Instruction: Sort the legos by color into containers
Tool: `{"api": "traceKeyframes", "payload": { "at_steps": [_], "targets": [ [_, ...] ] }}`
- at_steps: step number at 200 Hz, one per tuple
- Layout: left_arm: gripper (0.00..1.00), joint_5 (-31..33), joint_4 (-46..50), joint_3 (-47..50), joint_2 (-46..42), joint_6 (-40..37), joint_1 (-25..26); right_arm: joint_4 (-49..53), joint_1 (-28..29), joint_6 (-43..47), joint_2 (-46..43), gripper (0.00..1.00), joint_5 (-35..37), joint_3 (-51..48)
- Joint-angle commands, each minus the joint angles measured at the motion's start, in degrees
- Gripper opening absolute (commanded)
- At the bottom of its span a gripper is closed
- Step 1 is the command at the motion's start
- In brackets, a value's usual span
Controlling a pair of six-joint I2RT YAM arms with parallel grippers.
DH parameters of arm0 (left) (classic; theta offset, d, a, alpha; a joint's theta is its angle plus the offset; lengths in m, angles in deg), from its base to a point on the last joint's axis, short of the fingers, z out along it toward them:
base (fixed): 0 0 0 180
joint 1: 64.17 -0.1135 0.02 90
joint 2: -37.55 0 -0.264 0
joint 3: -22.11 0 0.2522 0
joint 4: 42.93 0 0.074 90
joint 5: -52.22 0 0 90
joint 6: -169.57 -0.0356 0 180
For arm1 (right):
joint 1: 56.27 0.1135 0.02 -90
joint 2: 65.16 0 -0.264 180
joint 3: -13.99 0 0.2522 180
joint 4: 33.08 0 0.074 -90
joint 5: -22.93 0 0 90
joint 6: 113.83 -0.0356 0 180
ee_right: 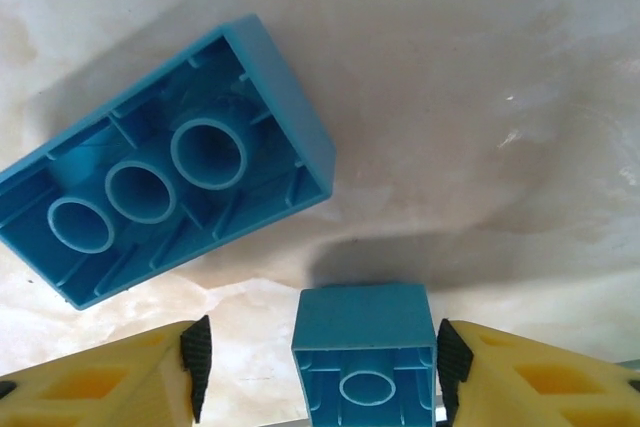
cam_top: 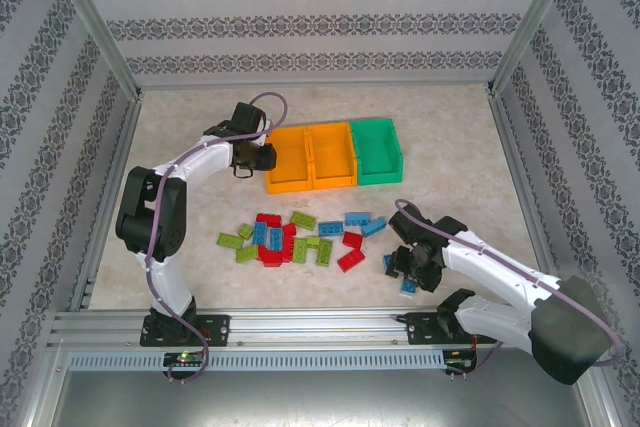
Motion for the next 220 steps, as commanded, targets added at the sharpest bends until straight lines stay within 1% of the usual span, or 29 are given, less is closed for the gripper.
{"api": "traceKeyframes", "payload": {
  "at_steps": [1,58,77,102,139,181,220],
  "targets": [
    [0.25,-0.36,-1.60,0.23,-0.27,-2.27,0.85,1.14,1.08,0.26,1.45,0.62,0.33,0.53],
    [0.26,0.32,-1.84,1.75,-1.07,-2.52,0.81,0.84,3.41,-1.03,3.30,0.57,0.24,0.39],
    [0.27,0.03,-2.19,2.03,-1.00,-2.45,0.81,0.10,3.95,-1.29,3.76,0.52,0.74,0.10],
    [0.27,0.23,-2.20,1.87,-0.83,-2.17,0.82,-0.61,4.97,-1.23,4.29,0.48,1.11,-0.19],
    [0.28,0.28,-2.55,2.02,-0.74,-1.75,0.83,-0.41,5.63,-1.49,4.91,0.38,2.75,0.63],
    [0.38,1.15,-2.55,2.49,-1.30,-1.76,0.87,1.55,6.17,-1.23,3.46,0.30,4.29,2.40],
    [0.49,2.97,-3.09,3.09,-2.50,-1.36,0.81,3.35,6.04,0.66,-0.62,0.29,4.23,6.37]
  ]
}}
